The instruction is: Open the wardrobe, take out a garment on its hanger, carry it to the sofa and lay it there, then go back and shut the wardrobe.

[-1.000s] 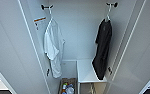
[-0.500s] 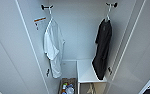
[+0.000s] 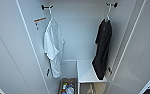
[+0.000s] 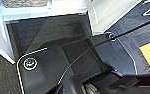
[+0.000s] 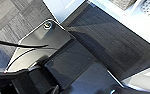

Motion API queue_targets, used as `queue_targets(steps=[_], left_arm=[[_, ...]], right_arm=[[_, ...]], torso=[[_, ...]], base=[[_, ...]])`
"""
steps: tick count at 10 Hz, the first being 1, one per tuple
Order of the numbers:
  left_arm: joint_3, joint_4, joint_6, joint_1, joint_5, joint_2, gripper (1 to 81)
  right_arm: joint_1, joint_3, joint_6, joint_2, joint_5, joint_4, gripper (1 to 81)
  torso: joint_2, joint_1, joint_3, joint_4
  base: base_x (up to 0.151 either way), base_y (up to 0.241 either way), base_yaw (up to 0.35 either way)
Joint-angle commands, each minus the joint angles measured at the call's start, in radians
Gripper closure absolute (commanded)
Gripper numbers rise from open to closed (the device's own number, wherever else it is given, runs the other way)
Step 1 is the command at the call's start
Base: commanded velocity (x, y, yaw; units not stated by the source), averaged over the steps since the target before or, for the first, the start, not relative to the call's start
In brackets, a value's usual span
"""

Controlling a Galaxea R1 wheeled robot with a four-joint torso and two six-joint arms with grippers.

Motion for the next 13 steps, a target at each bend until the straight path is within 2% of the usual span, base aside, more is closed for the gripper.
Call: queue_targets(steps=[1,3,4,6,8,10,11,13], left_arm=[[-0.019,0.0,0.003,-0.031,0.025,-0.002,1.0],[-0.025,-0.002,0.005,-0.03,0.027,0.001,1.0],[-0.025,-0.005,0.005,-0.033,0.027,0.004,1.0],[-0.046,-0.003,0.007,-0.039,0.027,0.011,1.0],[-0.066,-0.003,0.005,-0.041,0.027,0.024,1.0],[-0.066,-0.003,0.005,-0.041,0.027,0.028,1.0],[-0.066,-0.005,0.008,-0.041,0.028,0.03,1.0],[-0.066,-0.003,0.008,-0.042,0.028,0.036,1.0]], right_arm=[[0.218,-0.089,-0.004,0.007,-0.041,-0.047,1.0],[0.297,-0.132,-0.004,0.011,-0.056,-0.048,1.0],[0.331,-0.182,-0.002,0.036,-0.093,-0.048,1.0],[0.368,-0.349,-0.001,0.098,-0.09,-0.045,1.0],[0.405,-0.491,0.076,0.137,-0.076,-0.047,1.0],[0.417,-0.591,0.128,0.142,-0.059,-0.047,1.0],[0.407,-0.615,0.134,0.128,-0.059,-0.041,1.0],[0.374,-0.609,0.193,0.082,-0.059,-0.041,1.0]], torso=[[0.0,0.0,0.0,0.0],[0.0,0.0,0.0,0.0],[0.0,0.0,0.0,0.0],[0.0,0.0,0.0,0.0],[0.0,0.0,0.0,0.0],[0.0,0.0,0.0,0.0],[0.0,0.0,0.0,0.0],[0.0,0.0,0.0,0.0]], base=[[0.0,0.0,0.0],[0.0,0.0,0.0],[0.0,0.0,0.0],[0.0,0.0,0.0],[0.0,0.0,0.0],[0.0,0.0,0.0],[0.0,0.0,0.0],[0.0,0.0,0.0]])
